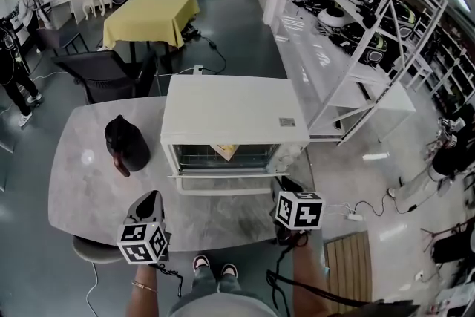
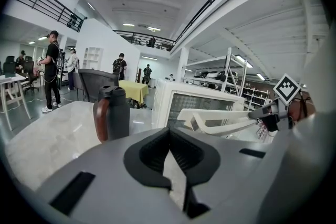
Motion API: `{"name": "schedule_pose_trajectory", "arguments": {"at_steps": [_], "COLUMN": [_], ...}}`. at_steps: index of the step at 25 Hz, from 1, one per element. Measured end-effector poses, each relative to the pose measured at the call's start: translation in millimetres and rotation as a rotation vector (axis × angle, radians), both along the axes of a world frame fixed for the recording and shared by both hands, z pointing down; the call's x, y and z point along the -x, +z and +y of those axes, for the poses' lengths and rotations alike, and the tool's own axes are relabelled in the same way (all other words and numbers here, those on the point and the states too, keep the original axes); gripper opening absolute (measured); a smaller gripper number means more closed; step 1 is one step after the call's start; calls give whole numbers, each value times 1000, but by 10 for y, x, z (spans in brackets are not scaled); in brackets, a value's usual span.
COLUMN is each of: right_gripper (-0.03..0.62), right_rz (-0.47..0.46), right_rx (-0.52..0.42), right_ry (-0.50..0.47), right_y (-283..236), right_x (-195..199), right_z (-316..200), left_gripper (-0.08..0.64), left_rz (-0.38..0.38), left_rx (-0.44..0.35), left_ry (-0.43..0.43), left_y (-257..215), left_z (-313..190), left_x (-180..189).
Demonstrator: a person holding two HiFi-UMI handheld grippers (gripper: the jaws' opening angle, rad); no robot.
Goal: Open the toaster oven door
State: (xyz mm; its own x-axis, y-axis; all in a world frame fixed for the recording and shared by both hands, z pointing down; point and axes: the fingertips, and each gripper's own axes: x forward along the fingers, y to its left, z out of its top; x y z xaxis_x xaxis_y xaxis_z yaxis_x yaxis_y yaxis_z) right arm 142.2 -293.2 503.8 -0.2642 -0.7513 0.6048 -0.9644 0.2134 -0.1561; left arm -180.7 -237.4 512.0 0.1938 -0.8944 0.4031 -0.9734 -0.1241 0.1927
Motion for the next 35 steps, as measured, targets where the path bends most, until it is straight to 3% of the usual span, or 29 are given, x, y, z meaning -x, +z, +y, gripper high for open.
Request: {"name": "schedule_pose_trajectory", "arguments": {"at_steps": [35], "right_gripper": [72], "right_rz": [7], "right_rx": [65], "right_ry": [14], "right_y": [341], "right_x": [-40], "right_z": [507], "left_gripper": [5], "left_rz": [-16], "left_rx": [38], "left_ry": [20], "left_y": [99], "left_z": [323], "left_x": [-25]}}
